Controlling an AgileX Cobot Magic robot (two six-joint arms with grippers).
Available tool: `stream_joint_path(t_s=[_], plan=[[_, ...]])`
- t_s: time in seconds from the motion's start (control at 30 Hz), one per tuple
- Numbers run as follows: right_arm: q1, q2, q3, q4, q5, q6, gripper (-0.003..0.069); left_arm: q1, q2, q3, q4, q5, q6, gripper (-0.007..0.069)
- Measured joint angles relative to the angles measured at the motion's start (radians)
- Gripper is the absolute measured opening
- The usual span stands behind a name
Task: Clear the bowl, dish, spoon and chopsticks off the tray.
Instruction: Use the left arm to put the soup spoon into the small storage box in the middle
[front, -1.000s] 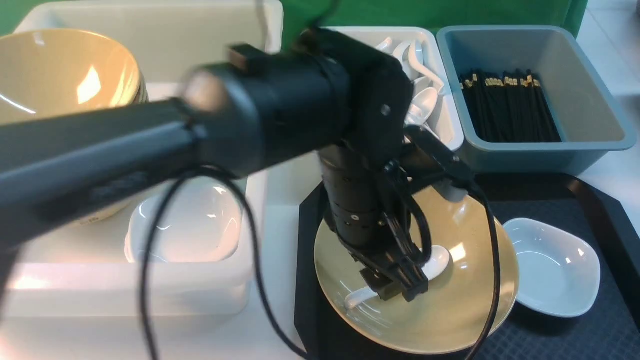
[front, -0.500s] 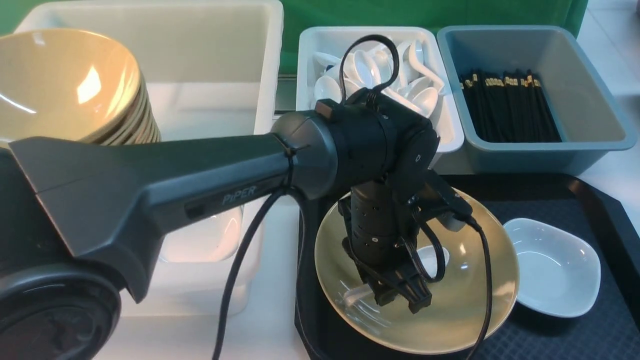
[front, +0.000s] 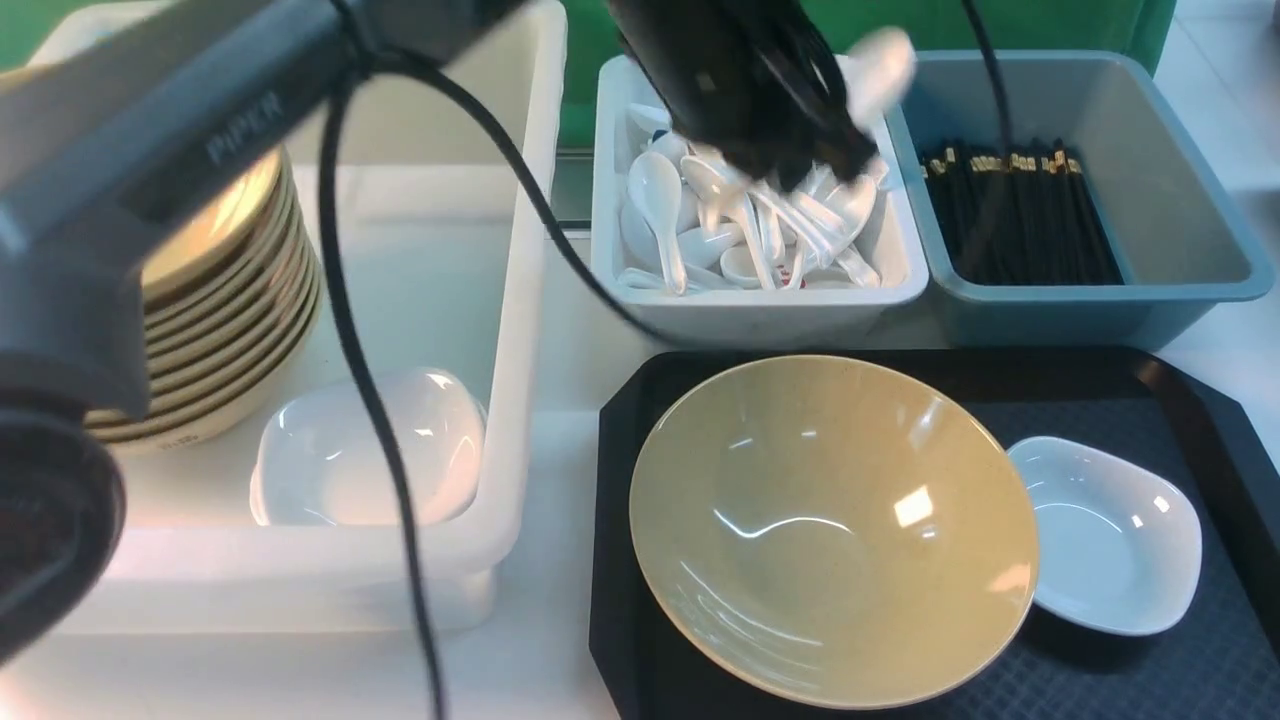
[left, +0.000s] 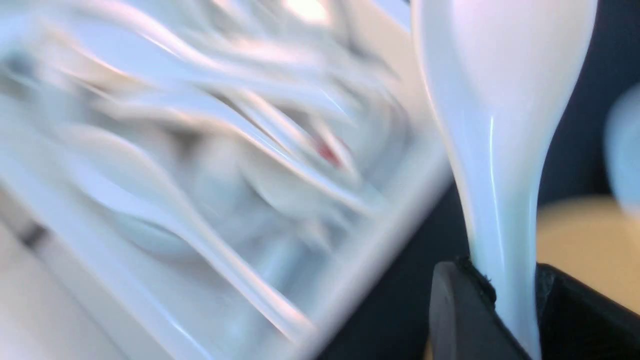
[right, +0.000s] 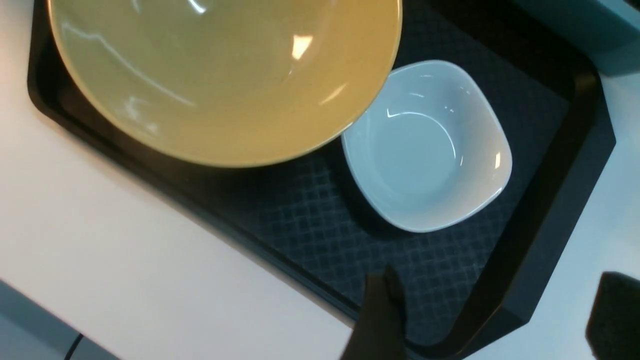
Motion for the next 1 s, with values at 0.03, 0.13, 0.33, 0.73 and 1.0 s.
stream_joint_path(t_s=[0.03,0.13,0.33,0.73,1.0], plan=[[0.0,0.0,0.0,0.0,-0.014,0.0,0.0542,0.038,0.028,-0.014,-0.002,-0.094,-0.029,0.0071],[0.0,0.0,0.0,0.0,-0.025,0.002,0.0542,0.086,0.103,-0.018,-0.002,-0.262,-0.06,0.0076],[0.0,0.0,0.0,0.0,-0.02,0.024,0.0542,0.112,0.221,-0.018,-0.002,-0.423,-0.07,0.0211],[0.0,0.0,0.0,0.0,0.005,0.004,0.0542,0.105,0.079,-0.013,0.006,0.116,0.002,0.0573],[0.0,0.0,0.0,0.0,-0.037,-0.003,0.0542,0.041,-0.005,0.134,-0.01,0.173,0.043,0.0578]])
